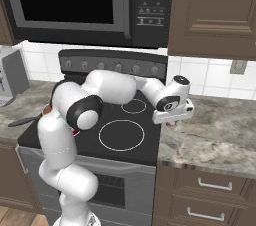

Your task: Pick up the sugar cube(s) and place them in the saucepan with hot chocolate.

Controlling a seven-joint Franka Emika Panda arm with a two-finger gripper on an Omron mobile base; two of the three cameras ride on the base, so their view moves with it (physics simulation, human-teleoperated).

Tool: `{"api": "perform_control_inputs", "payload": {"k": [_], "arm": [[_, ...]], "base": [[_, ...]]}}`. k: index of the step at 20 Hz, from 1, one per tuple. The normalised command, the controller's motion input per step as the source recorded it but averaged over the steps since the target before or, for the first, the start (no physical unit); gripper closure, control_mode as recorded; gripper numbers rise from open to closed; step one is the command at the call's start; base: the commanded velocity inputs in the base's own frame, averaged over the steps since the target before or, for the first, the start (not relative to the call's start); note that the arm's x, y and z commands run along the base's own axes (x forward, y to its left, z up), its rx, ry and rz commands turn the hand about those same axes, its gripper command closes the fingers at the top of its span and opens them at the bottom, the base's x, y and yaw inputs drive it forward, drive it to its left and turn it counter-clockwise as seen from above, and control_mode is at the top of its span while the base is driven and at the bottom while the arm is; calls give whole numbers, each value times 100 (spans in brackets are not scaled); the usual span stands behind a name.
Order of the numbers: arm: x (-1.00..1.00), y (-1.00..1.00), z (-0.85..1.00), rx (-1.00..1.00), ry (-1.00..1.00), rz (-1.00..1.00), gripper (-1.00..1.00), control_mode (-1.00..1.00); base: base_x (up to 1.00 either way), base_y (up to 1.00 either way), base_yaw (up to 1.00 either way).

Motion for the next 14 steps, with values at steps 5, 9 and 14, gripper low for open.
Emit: {"api": "perform_control_inputs", "payload": {"k": [5,9,14], "arm": [[-79,12,100,0,-5,-2,100,-100],[-81,32,96,0,-11,-5,100,-100],[-72,58,86,0,-11,-6,100,-100]], "base": [[0,0,0],[0,0,0],[0,0,0]]}}
